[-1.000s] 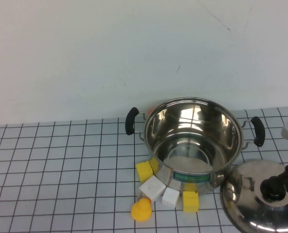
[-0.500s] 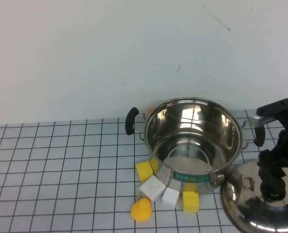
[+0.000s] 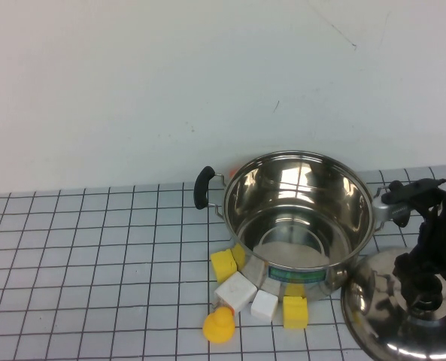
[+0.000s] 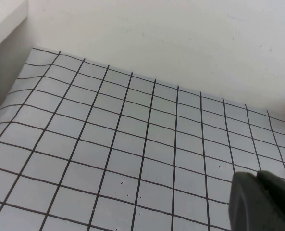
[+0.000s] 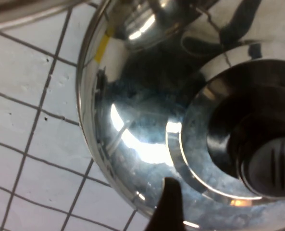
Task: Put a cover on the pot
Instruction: Pick up the pot lid
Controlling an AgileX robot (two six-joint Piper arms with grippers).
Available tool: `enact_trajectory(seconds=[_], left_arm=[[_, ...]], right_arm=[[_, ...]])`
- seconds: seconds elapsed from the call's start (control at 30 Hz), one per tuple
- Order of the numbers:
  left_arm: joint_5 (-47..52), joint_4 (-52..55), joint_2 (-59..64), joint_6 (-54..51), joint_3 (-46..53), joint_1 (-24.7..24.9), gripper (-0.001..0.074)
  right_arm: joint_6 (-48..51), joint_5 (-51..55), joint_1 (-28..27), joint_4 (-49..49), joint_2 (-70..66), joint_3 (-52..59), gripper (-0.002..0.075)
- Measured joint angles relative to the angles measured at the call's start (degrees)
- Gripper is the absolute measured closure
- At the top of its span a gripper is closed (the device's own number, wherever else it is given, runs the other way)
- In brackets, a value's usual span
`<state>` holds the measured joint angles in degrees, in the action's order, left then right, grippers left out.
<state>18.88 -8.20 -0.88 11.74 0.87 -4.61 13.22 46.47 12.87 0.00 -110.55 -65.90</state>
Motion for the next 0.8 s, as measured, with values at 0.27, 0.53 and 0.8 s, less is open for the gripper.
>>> enact_trajectory(seconds=[0.27, 0.53, 0.8], left_arm=[[0.0, 0.0, 0.0, 0.0, 0.0, 0.0, 0.0738], [0.0, 0.0, 0.0, 0.0, 0.0, 0.0, 0.0738], [0.0, 0.0, 0.0, 0.23, 0.0, 0.0, 0.0738]], right_arm=[[0.0, -3.22, 0.0, -0.68, -2.67, -0.54, 0.017], [0.0, -4.11, 0.0, -3.19, -4.75, -0.77, 0.0218], [0.0, -3.73, -0.2, -6.25, -5.08, -1.7, 0.0371]])
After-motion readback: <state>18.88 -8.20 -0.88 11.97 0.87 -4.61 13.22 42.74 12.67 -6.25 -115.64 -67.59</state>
